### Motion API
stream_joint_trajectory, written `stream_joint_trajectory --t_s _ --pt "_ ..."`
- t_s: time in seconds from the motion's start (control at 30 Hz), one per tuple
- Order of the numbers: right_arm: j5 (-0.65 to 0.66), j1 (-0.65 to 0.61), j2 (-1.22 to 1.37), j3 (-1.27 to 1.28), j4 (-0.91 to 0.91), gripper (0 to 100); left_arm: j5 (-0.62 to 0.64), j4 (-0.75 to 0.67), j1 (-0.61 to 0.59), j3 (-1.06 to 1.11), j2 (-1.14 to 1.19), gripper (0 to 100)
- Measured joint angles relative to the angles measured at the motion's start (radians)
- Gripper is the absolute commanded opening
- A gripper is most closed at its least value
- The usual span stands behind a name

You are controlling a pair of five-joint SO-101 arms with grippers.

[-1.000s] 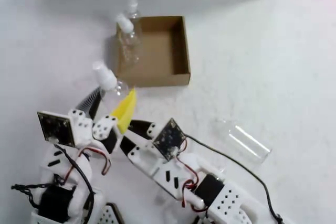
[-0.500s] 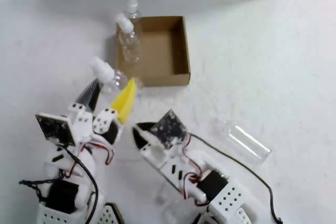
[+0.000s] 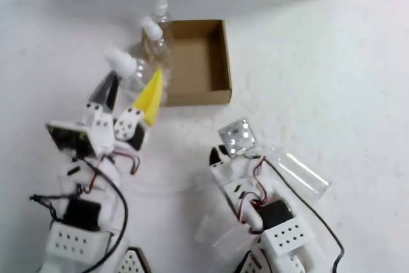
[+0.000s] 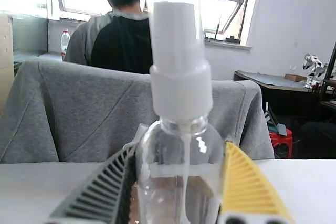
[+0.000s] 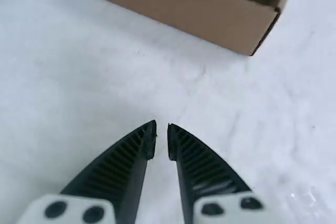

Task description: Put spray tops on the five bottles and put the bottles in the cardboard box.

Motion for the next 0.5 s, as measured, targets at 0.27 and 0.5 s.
stream_joint_trajectory --t_s 0.27,0.5 --pt "0.0 0.04 -0.002 0.074 -0.166 1.5 -0.003 -0.245 0.0 -0.14 0.41 2" --pt "0.0 0.04 -0.006 0.075 -0.186 1.5 -0.003 -0.454 0.0 -0.199 0.726 2"
